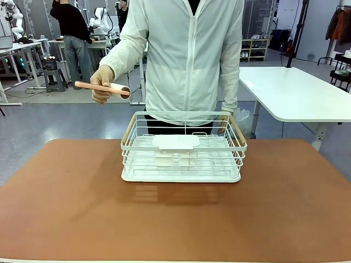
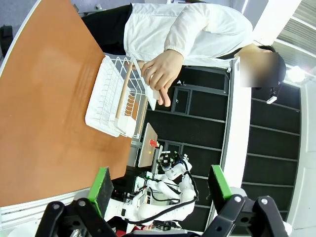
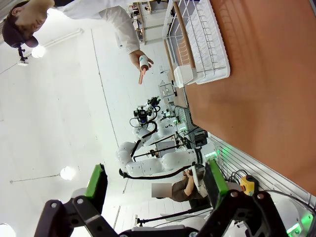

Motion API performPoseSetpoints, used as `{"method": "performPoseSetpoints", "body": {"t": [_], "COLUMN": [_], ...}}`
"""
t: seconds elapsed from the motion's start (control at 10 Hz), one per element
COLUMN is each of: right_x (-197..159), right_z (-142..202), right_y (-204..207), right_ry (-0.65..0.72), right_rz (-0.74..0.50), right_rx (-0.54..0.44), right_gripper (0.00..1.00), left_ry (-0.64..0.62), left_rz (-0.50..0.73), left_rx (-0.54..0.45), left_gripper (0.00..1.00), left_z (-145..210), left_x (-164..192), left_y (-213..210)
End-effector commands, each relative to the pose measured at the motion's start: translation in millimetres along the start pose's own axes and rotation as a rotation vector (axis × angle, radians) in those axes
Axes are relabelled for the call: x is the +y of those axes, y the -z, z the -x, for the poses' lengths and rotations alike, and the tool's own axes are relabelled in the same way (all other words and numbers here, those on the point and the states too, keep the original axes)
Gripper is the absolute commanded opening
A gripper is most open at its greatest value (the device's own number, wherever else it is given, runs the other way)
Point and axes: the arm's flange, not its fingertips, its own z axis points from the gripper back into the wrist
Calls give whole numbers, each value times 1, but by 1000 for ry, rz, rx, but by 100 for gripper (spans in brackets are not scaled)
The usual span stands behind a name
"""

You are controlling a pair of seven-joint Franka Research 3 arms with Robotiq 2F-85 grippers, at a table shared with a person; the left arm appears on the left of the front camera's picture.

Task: Clean the table.
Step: Pick up the Lint Roller when the human hands it over.

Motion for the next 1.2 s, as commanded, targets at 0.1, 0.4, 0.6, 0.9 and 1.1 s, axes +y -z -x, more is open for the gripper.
{"method": "performPoseSetpoints", "body": {"t": [0.1,0.4,0.6,0.9,1.1], "right_x": [4,4,4,4,4], "right_z": [3,3,3,3,3], "right_y": [2,2,2,2,2], "right_ry": [4,4,4,4,4], "right_rz": [11,11,11,11,11], "right_rx": [-6,-6,-6,-6,-6], "right_gripper": [100,100,100,100,100], "left_ry": [0,-72,-129,-177,-179], "left_rz": [0,-94,-101,-122,-152], "left_rx": [0,29,-1,-28,4], "left_gripper": [100,100,100,100,100], "left_z": [0,15,27,50,69], "left_x": [0,-53,-72,-84,-86], "left_y": [0,80,131,196,236]}}
